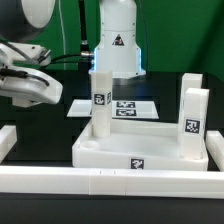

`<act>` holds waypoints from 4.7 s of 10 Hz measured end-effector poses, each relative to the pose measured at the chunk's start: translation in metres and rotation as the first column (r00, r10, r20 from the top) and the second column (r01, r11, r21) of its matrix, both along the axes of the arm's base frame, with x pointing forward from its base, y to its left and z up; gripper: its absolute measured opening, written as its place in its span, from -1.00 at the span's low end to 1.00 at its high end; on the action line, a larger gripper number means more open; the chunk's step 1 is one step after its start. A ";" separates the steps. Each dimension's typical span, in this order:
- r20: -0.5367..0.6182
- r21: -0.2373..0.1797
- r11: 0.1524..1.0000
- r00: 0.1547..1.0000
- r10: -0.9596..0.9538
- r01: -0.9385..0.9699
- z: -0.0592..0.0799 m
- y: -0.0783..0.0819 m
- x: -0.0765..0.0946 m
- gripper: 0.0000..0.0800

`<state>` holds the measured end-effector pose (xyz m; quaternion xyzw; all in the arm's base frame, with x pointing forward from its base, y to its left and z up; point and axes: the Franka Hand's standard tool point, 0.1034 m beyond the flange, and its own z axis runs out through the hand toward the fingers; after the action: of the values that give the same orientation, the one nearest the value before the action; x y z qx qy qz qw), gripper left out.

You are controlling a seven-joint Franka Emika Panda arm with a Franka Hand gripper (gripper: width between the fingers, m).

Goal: Assemble desk

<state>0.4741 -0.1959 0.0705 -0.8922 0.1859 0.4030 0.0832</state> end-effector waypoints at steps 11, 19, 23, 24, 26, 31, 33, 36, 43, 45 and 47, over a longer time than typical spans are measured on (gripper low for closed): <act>0.577 -0.255 0.967 0.805 0.137 0.018 0.034 0.013 0.061 -0.27; 0.829 -0.413 0.900 0.468 0.308 0.139 0.067 0.042 0.099 -0.27; 0.852 -0.418 0.894 0.412 0.322 0.164 0.073 0.056 0.104 -0.27; 0.860 -0.407 0.899 0.401 0.317 0.163 0.077 0.068 0.108 -0.27; 0.869 -0.397 0.905 0.379 0.317 0.154 0.082 0.087 0.119 -0.27; 0.866 -0.404 0.906 0.373 0.333 0.130 0.081 0.090 0.119 -0.27; 0.873 -0.394 0.912 0.357 0.333 0.111 0.083 0.110 0.123 -0.27; 0.869 -0.408 0.908 0.344 0.355 0.095 0.079 0.112 0.123 -0.27; 0.864 -0.428 0.900 0.329 0.381 0.083 0.064 0.124 0.104 -0.27; 0.861 -0.431 0.899 0.335 0.383 0.080 0.060 0.123 0.104 -0.27; 0.858 -0.434 0.897 0.337 0.386 0.077 0.057 0.123 0.105 -0.27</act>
Offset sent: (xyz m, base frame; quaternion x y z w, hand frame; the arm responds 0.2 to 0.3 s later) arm 0.0000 0.0000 0.0000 0.0000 0.1296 0.0000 0.9916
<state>0.5791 -0.0729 0.1274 -0.9702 0.0953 -0.2170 -0.0504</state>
